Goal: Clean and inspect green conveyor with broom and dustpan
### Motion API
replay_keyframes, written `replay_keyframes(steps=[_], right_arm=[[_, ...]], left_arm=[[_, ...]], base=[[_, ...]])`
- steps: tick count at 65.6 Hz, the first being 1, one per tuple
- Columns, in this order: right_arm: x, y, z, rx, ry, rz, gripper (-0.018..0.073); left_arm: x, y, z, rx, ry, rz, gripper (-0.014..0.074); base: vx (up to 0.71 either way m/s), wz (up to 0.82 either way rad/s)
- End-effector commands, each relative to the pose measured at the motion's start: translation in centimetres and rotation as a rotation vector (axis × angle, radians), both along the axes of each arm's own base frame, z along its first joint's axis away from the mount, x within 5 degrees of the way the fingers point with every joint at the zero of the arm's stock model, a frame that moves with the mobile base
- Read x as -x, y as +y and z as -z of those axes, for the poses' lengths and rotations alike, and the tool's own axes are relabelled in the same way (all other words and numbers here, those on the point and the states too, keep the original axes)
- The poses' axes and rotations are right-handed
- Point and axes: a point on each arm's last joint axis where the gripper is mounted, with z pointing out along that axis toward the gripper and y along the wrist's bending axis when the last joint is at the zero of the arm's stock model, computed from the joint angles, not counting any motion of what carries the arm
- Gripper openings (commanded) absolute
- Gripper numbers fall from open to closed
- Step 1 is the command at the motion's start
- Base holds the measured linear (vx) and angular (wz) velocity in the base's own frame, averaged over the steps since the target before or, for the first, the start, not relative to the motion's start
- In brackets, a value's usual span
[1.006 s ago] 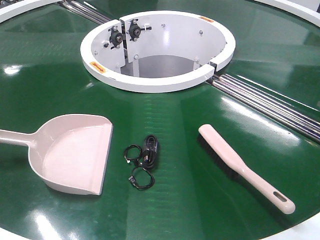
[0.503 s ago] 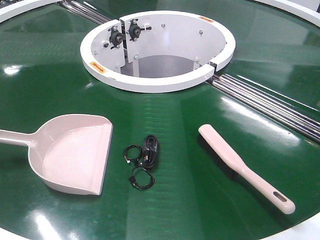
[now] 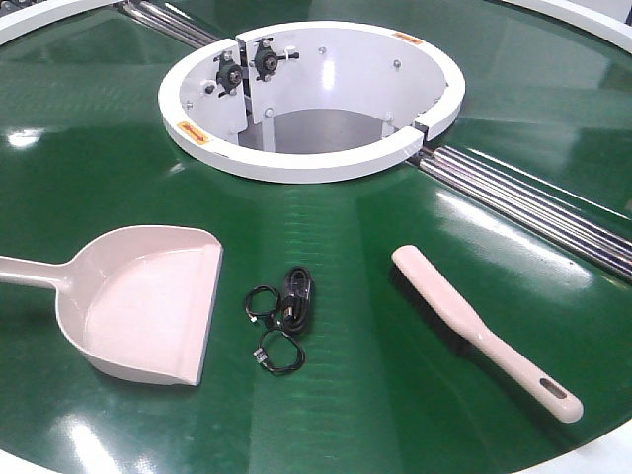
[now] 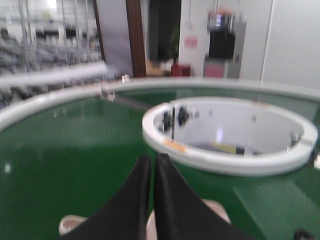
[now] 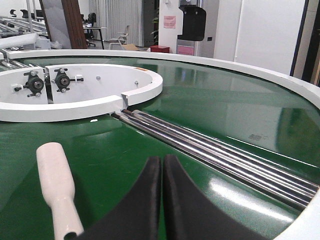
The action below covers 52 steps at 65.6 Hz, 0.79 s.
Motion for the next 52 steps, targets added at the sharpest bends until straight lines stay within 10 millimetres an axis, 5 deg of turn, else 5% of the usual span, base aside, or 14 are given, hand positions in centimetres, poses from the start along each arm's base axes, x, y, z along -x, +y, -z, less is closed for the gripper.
replay_keyframes(steps=[1,22,37,52], right_arm=[[0.1,0.0,-0.6,0.007,-0.077,0.004,-0.0008],[0.1,0.0,-0.6,0.007,-0.077,0.004,-0.0008],[0.1,0.0,-0.6,0.007,-0.077,0.004,-0.0008],[0.1,0.0,-0.6,0.007,-0.077,0.004,-0.0008]], left_arm=[[-2.0,0.0,-1.6,0.002,0.067,0.002,-0.0006],[-6.4,-0.2,1.0,0.006,0.371,0.006,-0.0006],[-6.5,-0.1,1.3,-0.005,0.397,0.006,0.0021],[-6.5,-0.1,1.2,-0.006,0.409,0.007,0.0188]], base=[[0.0,0.0],[0.0,0.0],[0.0,0.0],[0.0,0.0]])
